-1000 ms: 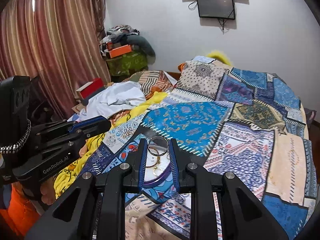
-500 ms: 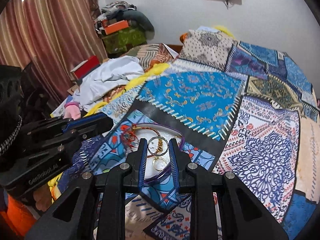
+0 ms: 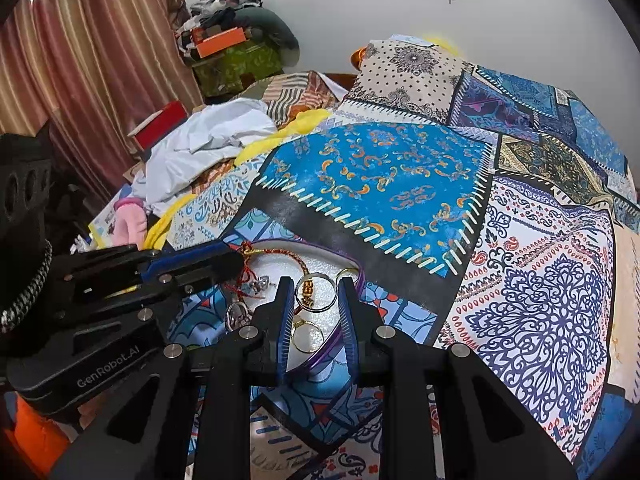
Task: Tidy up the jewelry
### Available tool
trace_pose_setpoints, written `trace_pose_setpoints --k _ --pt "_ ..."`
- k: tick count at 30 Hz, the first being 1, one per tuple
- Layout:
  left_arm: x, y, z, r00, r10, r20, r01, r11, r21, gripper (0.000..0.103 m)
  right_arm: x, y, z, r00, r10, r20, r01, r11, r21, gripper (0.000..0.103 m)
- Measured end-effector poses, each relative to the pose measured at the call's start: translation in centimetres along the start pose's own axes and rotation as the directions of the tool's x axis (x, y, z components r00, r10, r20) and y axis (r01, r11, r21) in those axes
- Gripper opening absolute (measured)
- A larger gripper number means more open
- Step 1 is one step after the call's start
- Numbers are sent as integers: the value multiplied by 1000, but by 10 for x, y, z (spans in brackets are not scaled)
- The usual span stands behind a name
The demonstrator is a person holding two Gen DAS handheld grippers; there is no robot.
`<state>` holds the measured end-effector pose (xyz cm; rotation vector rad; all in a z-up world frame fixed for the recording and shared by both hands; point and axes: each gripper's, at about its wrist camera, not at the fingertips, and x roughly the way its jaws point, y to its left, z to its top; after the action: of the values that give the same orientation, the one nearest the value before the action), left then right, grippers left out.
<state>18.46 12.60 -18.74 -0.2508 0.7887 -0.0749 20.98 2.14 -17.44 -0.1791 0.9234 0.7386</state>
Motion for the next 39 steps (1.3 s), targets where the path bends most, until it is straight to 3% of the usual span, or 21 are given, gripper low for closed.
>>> trace_pose_setpoints --k 5,9,15,18,20,22,24,28,31,33,35,39 --pt "-13 0 3 1000 19 17 -19 1000 -9 11 -2 6 0 1000 -15 -18 14 999 -30 30" --pt "-38 -4 10 997 41 64 -41 999 -4 14 -17 9 3 1000 -27 15 28 999 -37 30" --pt "-90 -20 21 981 72 178 -75 997 12 14 -66 17 8 990 -47 131 52 998 -33 30" --pt "-129 -32 24 961 83 263 -92 995 23 14 -102 24 10 975 -59 216 67 997 -31 30" --pt "-154 -41 25 944 85 319 -101 994 33 15 -131 29 9 955 -71 288 83 996 -29 30" --pt "-185 -52 21 914 98 394 -124 991 41 24 -163 37 7 926 -80 369 96 995 -25 30" --pt "-211 -62 16 882 108 459 -144 989 42 38 -198 45 1 886 -89 456 110 994 -19 30" --pt "-258 -78 1 819 113 563 -158 987 31 55 -245 60 -14 814 -106 571 136 991 -10 32" --pt "-279 -87 -9 786 127 604 -174 985 19 71 -271 70 -29 762 -128 635 158 987 9 55" --pt "-288 -91 -15 768 142 625 -189 982 9 91 -284 77 -39 729 -152 667 181 983 26 67" --pt "-295 -95 -22 748 159 644 -209 978 1 98 -289 81 -44 708 -176 684 201 979 43 76" --pt "-300 -100 -32 738 173 652 -231 973 3 101 -294 89 -53 674 -224 704 234 969 85 92"
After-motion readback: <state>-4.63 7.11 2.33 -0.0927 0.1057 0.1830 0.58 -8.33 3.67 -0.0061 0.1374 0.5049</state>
